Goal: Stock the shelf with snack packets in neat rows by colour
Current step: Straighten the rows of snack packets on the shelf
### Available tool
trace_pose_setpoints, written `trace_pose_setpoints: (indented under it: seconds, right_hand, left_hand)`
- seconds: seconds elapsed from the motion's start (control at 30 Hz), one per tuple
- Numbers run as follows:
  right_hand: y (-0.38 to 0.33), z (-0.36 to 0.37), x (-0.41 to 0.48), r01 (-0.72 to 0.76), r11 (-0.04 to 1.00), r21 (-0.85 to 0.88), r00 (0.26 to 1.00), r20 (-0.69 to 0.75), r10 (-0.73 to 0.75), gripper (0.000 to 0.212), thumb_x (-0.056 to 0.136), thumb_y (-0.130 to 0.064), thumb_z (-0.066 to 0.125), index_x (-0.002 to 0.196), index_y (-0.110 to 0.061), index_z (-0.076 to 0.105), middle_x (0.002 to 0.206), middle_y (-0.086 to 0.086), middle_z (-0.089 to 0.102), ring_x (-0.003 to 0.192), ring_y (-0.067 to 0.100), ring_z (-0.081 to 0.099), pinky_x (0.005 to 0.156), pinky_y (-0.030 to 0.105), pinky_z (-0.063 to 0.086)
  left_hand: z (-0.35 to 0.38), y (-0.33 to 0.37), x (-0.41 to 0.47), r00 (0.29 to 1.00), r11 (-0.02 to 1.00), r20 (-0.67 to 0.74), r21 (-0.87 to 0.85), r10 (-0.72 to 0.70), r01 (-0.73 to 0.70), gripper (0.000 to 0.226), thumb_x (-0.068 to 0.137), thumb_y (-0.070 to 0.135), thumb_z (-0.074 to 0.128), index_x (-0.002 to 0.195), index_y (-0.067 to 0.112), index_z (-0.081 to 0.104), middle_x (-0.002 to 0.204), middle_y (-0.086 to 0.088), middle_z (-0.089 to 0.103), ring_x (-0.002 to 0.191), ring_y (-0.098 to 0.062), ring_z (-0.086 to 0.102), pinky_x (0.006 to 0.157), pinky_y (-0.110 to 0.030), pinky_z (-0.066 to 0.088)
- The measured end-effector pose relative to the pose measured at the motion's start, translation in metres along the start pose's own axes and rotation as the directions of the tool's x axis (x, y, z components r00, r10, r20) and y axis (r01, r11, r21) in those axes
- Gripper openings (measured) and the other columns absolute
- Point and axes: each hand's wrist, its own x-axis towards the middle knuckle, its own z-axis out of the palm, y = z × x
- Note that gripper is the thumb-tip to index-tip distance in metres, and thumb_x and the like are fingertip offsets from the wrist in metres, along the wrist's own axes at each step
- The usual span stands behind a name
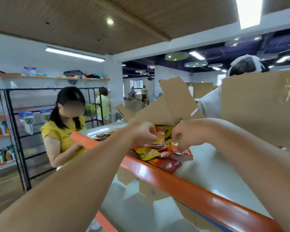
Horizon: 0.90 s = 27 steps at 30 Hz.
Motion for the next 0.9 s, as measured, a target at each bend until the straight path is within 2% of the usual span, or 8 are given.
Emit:
trace_pose_setpoints:
  seconds: [0.13, 0.3, 0.4, 0.5, 0.63, 0.7, 0.8, 0.9]
  right_hand:
    - [-0.014, -0.006, 0.033, -0.075, 0.993, -0.096, 0.978, 0.190, 0.092, 0.055, 0.079, -0.045, 0.079, 0.128, -0.026, 0.061, 0.098, -0.009, 0.058, 0.067, 0.004, 0.048, 0.048, 0.021, 0.036]
    - [-0.012, -0.003, 0.050, -0.180, 0.982, 0.058, 0.933, 0.327, 0.152, 0.068, 0.075, -0.041, 0.084, 0.135, -0.041, 0.050, 0.124, -0.014, 0.050, 0.073, 0.000, 0.049, 0.066, 0.027, 0.055]
    - [-0.005, 0.003, 0.041, -0.230, 0.969, 0.090, 0.927, 0.325, 0.190, 0.070, 0.075, -0.037, 0.083, 0.136, -0.044, 0.049, 0.102, -0.028, 0.059, 0.074, 0.003, 0.057, 0.067, 0.025, 0.051]
    - [0.000, 0.010, 0.036, -0.257, 0.960, 0.110, 0.937, 0.269, 0.221, 0.051, 0.077, -0.029, 0.075, 0.122, -0.047, 0.057, 0.063, -0.036, 0.056, 0.063, -0.002, 0.056, 0.060, 0.026, 0.047]
    - [0.015, 0.011, 0.035, -0.226, 0.949, 0.221, 0.974, 0.033, 0.224, 0.009, 0.084, -0.025, 0.064, 0.091, -0.030, 0.069, 0.072, -0.015, 0.065, 0.059, 0.005, 0.055, 0.058, 0.023, 0.050]
    - [0.028, 0.010, 0.033, -0.203, 0.931, 0.302, 0.965, -0.097, 0.242, 0.014, 0.084, -0.034, 0.061, 0.080, -0.021, 0.062, 0.070, -0.005, 0.065, 0.061, 0.015, 0.059, 0.061, 0.037, 0.055]
    - [0.042, 0.002, 0.029, -0.073, 0.833, 0.548, 0.895, -0.332, 0.297, 0.013, 0.092, -0.019, 0.064, 0.079, -0.020, 0.060, 0.063, -0.011, 0.058, 0.058, 0.008, 0.051, 0.057, 0.030, 0.042]
    - [0.053, -0.007, 0.021, 0.042, 0.654, 0.755, 0.852, -0.369, 0.371, 0.018, 0.093, -0.001, 0.061, 0.082, -0.015, 0.065, 0.069, -0.010, 0.065, 0.063, 0.007, 0.056, 0.063, 0.028, 0.042]
  left_hand:
    - [-0.001, -0.015, 0.042, 0.982, 0.988, 0.136, 0.061, 0.130, -0.139, 0.029, 0.083, 0.041, 0.076, 0.111, 0.034, 0.069, 0.106, 0.008, 0.070, 0.098, -0.017, 0.068, 0.086, -0.033, 0.057]
    - [-0.012, -0.008, 0.087, 0.897, 0.938, 0.339, 0.094, 0.284, -0.333, 0.036, 0.084, 0.044, 0.078, 0.117, 0.031, 0.071, 0.110, 0.000, 0.074, 0.089, -0.016, 0.067, 0.084, -0.037, 0.057]
    - [-0.022, 0.009, 0.100, 0.817, 0.896, 0.493, 0.150, 0.299, -0.419, 0.043, 0.085, 0.056, 0.076, 0.122, 0.037, 0.066, 0.100, 0.010, 0.068, 0.094, -0.010, 0.066, 0.082, -0.032, 0.056]
    - [-0.025, 0.024, 0.110, 0.758, 0.864, 0.579, 0.171, 0.301, -0.474, 0.042, 0.086, 0.058, 0.075, 0.119, 0.034, 0.063, 0.097, 0.008, 0.062, 0.099, -0.015, 0.066, 0.086, -0.034, 0.058]
    - [-0.007, 0.027, 0.117, 0.741, 0.799, 0.555, 0.208, 0.378, -0.564, 0.050, 0.088, 0.062, 0.069, 0.118, 0.023, 0.067, 0.103, 0.002, 0.067, 0.103, -0.021, 0.068, 0.078, -0.031, 0.055]
    - [0.000, 0.025, 0.116, 0.742, 0.772, 0.529, 0.231, 0.411, -0.592, 0.057, 0.087, 0.066, 0.067, 0.125, 0.023, 0.069, 0.120, -0.002, 0.070, 0.113, -0.025, 0.067, 0.094, -0.035, 0.054]
    - [-0.002, 0.019, 0.111, 0.744, 0.778, 0.482, 0.182, 0.462, -0.601, 0.052, 0.088, 0.062, 0.068, 0.127, 0.028, 0.068, 0.122, 0.000, 0.068, 0.112, -0.023, 0.064, 0.090, -0.036, 0.051]
    - [-0.007, 0.013, 0.107, 0.755, 0.787, 0.446, 0.160, 0.481, -0.596, 0.047, 0.086, 0.062, 0.070, 0.123, 0.033, 0.069, 0.111, 0.005, 0.069, 0.101, -0.019, 0.065, 0.085, -0.034, 0.053]
